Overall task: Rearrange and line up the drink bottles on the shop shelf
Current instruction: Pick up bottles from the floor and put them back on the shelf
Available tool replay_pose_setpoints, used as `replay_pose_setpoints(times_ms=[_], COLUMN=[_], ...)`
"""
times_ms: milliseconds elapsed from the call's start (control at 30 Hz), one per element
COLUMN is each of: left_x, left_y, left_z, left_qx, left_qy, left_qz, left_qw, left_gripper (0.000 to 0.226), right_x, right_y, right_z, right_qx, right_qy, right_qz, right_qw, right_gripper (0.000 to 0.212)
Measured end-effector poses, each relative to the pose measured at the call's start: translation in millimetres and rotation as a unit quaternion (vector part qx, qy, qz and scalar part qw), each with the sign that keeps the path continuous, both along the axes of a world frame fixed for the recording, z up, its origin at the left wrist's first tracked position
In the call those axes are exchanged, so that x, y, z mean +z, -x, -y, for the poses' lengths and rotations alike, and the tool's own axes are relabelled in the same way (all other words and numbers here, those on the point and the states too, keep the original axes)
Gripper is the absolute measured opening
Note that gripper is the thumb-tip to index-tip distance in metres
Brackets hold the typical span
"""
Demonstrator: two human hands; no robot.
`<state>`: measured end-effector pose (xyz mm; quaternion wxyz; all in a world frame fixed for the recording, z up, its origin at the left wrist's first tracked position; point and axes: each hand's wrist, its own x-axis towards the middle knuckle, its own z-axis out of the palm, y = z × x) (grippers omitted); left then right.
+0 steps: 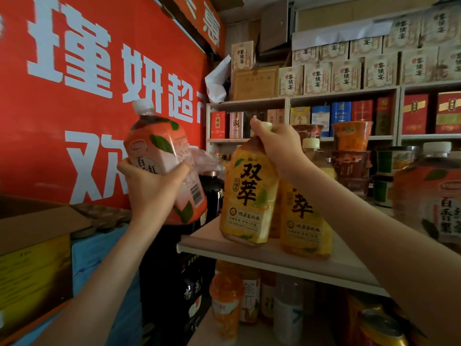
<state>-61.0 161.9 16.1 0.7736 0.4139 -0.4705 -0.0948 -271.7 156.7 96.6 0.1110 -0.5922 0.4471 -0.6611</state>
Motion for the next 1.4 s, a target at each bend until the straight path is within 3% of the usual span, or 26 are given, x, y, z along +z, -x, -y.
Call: replay_pose_setpoints(times_ms=[133,300,467,567,633,733,833,900,1033,1267,1333,1400], left_x=[1,4,14,18,21,26,38,47,58,74,74,63], left_y=[1,10,27,41,53,73,101,122,169,251,267,280], left_z=[-14,-22,-30,-37,-45,-59,-79,-91,-104,-115,-114,-110], left_qx=[0.001,-0.023,-0.049,-0.064,-0.079,-0.100,-0.075,-0.074,-0.074,-0.029,-0.001,-0.014], left_qy=[-0.017,-0.067,-0.058,-0.042,-0.036,-0.023,-0.002,0.014,0.055,0.166,0.227,0.269], left_qz=[0.054,0.070,0.088,0.103,0.116,0.132,0.175,0.194,0.237,0.301,0.301,0.238], left_qw=[0.998,0.995,0.993,0.992,0.989,0.986,0.982,0.978,0.967,0.939,0.926,0.933], left_gripper=[0.081,0.083,0.086,0.083,0.084,0.086,0.086,0.088,0.097,0.112,0.109,0.092], right_x=[0,-2,2,18,31,52,65,72,78,90,92,92], right_y=[-12,-10,3,4,8,15,31,46,83,148,169,189], right_z=[18,29,24,4,-12,-54,-93,-111,-141,-158,-158,-158], right_qx=[-0.005,0.040,0.041,0.017,0.005,0.129,0.210,0.175,0.121,-0.001,-0.022,-0.043], right_qy=[-0.032,-0.105,-0.161,-0.158,-0.105,-0.056,-0.056,-0.041,-0.012,0.092,0.102,0.113], right_qz=[-0.062,-0.128,-0.178,-0.285,-0.329,-0.267,-0.242,-0.232,-0.166,0.012,0.047,0.067], right_qw=[0.998,0.985,0.970,0.945,0.939,0.953,0.946,0.956,0.979,0.996,0.993,0.990], right_gripper=[0.039,0.033,0.031,0.030,0.038,0.057,0.050,0.039,0.037,0.024,0.019,0.021])
